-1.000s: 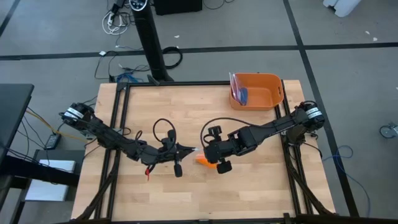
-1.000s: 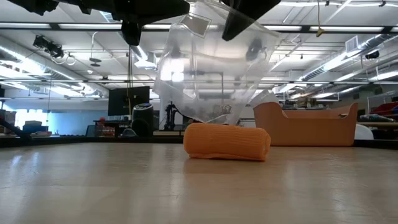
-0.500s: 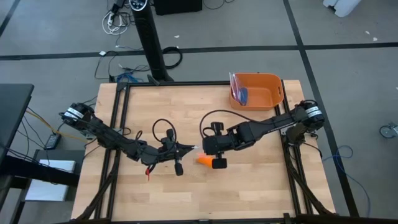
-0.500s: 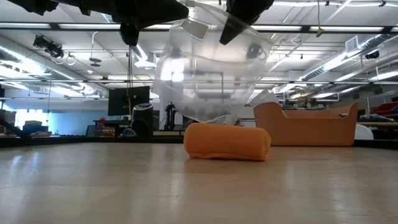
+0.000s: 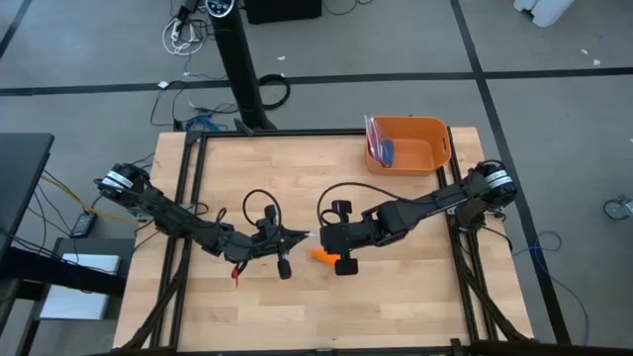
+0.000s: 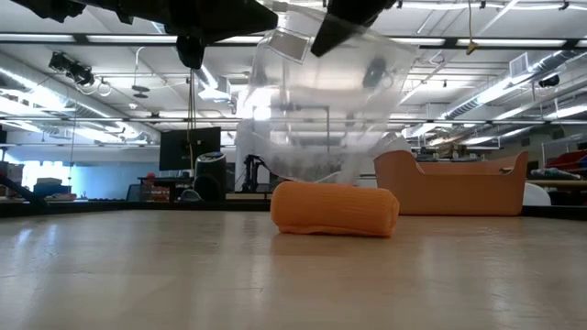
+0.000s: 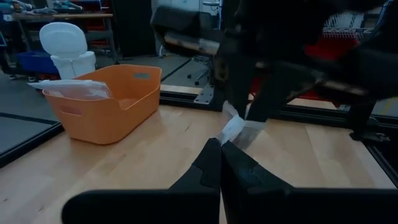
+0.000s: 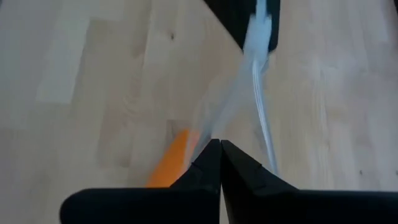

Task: Roll bandage
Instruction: Prepare the transparent zip bag

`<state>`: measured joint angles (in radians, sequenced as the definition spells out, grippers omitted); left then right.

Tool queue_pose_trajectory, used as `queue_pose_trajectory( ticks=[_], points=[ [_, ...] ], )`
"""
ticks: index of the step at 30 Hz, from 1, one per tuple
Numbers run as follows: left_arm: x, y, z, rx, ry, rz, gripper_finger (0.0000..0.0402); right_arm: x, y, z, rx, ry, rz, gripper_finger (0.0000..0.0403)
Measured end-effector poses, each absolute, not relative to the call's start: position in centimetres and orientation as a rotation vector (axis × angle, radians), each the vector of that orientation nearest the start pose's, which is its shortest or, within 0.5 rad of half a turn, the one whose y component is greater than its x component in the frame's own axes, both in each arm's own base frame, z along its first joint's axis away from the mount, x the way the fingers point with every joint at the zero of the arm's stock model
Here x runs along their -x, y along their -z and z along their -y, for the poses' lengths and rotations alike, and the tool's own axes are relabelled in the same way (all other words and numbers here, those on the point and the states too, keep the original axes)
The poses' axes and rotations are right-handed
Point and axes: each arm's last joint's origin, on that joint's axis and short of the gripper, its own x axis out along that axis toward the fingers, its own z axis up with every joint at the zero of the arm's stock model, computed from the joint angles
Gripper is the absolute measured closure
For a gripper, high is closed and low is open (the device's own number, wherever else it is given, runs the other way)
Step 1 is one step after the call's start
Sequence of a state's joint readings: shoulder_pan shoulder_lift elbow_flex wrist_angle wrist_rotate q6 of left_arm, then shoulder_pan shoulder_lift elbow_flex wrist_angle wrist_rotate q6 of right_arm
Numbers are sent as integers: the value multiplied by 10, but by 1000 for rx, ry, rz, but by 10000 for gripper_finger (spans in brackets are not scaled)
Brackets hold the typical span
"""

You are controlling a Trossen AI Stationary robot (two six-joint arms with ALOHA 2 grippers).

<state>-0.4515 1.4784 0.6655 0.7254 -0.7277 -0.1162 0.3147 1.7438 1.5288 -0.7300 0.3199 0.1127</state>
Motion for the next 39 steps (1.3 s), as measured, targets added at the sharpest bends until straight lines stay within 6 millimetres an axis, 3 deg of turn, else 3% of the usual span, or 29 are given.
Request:
queue_pose_trajectory(
  ticks=[5, 12, 19, 23, 27, 33, 39],
  points=[
    [-275, -222, 112, 65, -280, -59, 401, -359, -276, -103, 187, 69, -893, 401],
    [-275, -221, 112, 80, -280, -58, 401, -360, -269, -101, 150, 113, -878, 392],
    [-275, -220, 112, 77, -280, -68, 401, -362, -271, -98, 115, 122, -854, 323],
    [-275, -220, 112, 77, -278, -69, 401, -354, -281, -105, 118, 57, -835, 280],
    [-275, -220, 112, 78, -276, -68, 401, -353, -287, -112, 141, -40, -803, 263],
    [-275, -220, 112, 79, -277, -66, 401, -360, -283, -103, 199, -56, -795, 295],
    [-275, -221, 112, 82, -280, -62, 401, -364, -285, -92, 215, -39, -780, 381]
  ],
)
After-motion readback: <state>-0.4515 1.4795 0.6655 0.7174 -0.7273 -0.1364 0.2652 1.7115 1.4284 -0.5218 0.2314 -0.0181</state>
